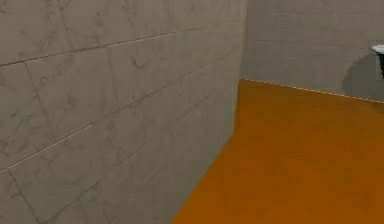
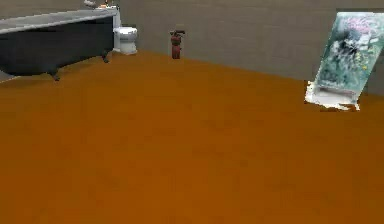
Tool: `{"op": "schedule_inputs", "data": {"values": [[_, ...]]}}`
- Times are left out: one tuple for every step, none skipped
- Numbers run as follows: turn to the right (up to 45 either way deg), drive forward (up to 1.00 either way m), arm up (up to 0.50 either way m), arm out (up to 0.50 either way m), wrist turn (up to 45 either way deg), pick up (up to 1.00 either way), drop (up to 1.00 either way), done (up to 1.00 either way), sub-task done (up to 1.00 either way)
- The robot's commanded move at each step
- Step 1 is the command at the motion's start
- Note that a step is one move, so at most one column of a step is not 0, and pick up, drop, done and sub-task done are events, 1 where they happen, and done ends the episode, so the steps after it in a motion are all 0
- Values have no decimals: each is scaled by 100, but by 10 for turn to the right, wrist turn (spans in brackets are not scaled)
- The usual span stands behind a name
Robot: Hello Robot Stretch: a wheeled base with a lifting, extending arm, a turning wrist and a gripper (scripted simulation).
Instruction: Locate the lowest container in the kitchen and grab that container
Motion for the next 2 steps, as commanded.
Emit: {"op": "schedule_inputs", "data": {"values": [[270, 0, 0, 0, 0, 0, 0, 0, 0], [0, 100, 0, 0, 0, 0, 0, 0, 0]]}}
